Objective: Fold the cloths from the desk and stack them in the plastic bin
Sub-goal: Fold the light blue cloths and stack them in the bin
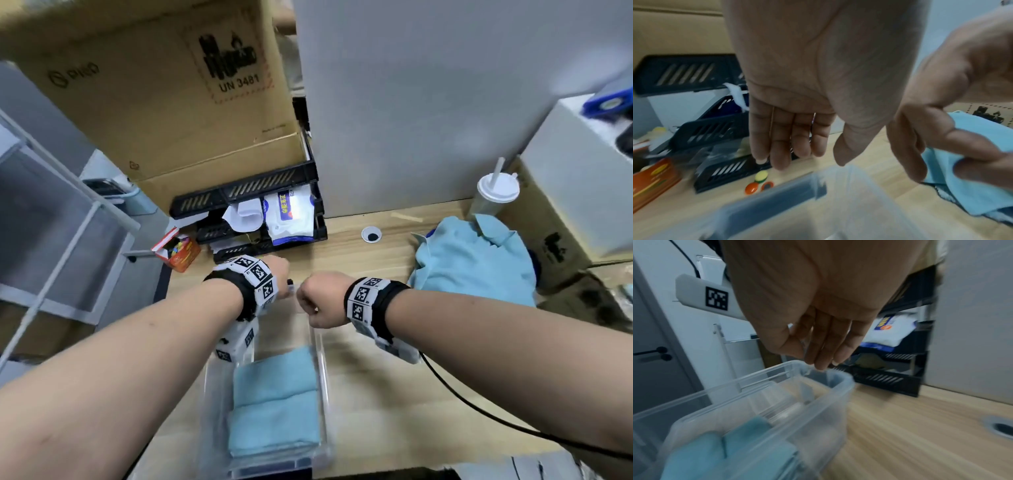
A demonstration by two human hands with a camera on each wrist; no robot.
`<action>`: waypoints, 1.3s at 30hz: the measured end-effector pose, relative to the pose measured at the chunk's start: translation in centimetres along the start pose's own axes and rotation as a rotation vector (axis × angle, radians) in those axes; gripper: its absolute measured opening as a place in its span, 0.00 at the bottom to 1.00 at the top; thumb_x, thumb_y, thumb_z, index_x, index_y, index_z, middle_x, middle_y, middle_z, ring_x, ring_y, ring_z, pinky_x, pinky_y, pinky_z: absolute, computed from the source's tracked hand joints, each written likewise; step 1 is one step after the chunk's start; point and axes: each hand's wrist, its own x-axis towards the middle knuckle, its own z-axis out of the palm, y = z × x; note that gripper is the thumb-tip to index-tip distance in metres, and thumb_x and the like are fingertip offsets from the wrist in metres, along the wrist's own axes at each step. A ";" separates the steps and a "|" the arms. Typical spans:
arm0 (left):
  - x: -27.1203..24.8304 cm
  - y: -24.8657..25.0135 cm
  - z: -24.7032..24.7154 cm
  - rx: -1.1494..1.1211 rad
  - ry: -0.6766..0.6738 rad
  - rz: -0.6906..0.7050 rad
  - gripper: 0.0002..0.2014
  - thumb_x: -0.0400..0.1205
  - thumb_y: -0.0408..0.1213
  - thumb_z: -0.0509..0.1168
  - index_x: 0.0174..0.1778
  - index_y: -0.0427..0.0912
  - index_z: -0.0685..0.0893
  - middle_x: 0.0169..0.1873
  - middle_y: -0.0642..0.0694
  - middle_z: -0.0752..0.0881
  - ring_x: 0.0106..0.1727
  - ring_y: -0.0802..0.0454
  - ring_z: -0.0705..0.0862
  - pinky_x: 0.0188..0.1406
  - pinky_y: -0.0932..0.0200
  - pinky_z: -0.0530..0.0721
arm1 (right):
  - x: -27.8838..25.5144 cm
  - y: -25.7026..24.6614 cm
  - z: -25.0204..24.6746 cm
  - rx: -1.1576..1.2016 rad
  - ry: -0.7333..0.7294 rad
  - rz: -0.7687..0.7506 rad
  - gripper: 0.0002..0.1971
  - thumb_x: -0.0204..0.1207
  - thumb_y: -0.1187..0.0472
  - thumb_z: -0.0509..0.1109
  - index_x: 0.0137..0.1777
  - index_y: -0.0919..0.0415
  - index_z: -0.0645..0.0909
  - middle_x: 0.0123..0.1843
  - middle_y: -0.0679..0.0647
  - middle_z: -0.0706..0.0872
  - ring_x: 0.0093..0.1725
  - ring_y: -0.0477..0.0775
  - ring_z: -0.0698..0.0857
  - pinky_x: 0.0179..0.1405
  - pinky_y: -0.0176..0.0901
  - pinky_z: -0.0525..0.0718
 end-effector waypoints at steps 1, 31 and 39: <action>0.4 0.7 -1.1 0.007 0.001 0.008 0.12 0.73 0.45 0.69 0.33 0.40 0.81 0.32 0.44 0.85 0.35 0.43 0.85 0.32 0.55 0.84 | -0.7 1.4 -0.6 0.009 0.033 0.033 0.05 0.65 0.63 0.69 0.35 0.54 0.76 0.36 0.53 0.85 0.38 0.60 0.81 0.30 0.43 0.73; 5.7 12.7 -0.6 -0.058 -0.050 0.137 0.04 0.74 0.38 0.64 0.37 0.44 0.77 0.35 0.45 0.77 0.35 0.44 0.74 0.33 0.56 0.73 | -8.4 19.3 5.3 0.623 0.187 0.885 0.17 0.67 0.56 0.69 0.55 0.61 0.81 0.59 0.57 0.74 0.59 0.61 0.81 0.61 0.47 0.81; 4.1 12.8 -3.4 -0.202 0.137 0.188 0.24 0.75 0.39 0.69 0.67 0.42 0.74 0.59 0.43 0.78 0.55 0.42 0.82 0.54 0.50 0.83 | -8.9 16.4 1.8 0.887 0.480 0.568 0.04 0.67 0.65 0.75 0.34 0.56 0.87 0.30 0.46 0.86 0.31 0.42 0.82 0.36 0.34 0.78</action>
